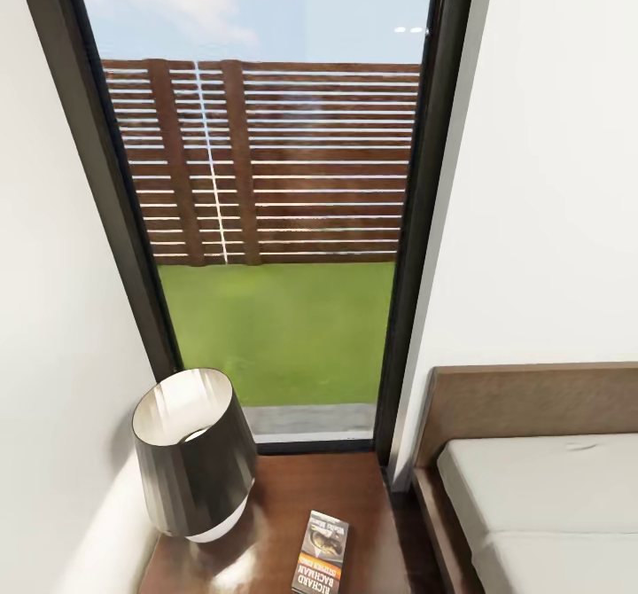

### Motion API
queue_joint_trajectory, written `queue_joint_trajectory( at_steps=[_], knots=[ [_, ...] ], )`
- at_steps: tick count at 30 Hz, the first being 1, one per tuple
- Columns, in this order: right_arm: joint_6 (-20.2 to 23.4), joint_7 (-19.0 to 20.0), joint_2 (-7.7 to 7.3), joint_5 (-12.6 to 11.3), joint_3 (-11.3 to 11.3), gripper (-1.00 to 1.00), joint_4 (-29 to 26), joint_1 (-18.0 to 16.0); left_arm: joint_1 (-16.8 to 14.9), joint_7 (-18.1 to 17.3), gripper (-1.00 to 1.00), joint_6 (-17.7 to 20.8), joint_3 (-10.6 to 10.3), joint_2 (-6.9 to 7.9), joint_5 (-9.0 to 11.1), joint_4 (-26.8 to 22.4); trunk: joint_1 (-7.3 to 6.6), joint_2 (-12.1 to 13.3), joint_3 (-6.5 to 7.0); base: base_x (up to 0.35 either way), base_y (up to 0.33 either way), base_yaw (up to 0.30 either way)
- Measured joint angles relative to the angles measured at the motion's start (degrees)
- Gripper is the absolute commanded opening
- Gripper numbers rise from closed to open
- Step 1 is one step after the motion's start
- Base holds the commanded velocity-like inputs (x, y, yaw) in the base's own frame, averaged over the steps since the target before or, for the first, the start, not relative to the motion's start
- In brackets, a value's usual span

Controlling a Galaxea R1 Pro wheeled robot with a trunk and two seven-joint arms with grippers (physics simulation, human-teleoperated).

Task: In the bedroom, move the book from the bed onto either nightstand, and place the two sandals side by side next to the bed.

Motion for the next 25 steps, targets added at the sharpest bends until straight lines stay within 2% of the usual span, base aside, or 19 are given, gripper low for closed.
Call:
queue_joint_trajectory(
  at_steps=[25],
  knots=[
    [0.0, 0.1, 0.02, 0.0, 0.0, 1.00, 0.0, 0.0, 0.0, 0.0, 1.00, 0.0, -0.1, -0.20, 0.0, 0.0, 0.00, 0.0, 0.00, 0.000, 0.000, 0.000]
  ],
)
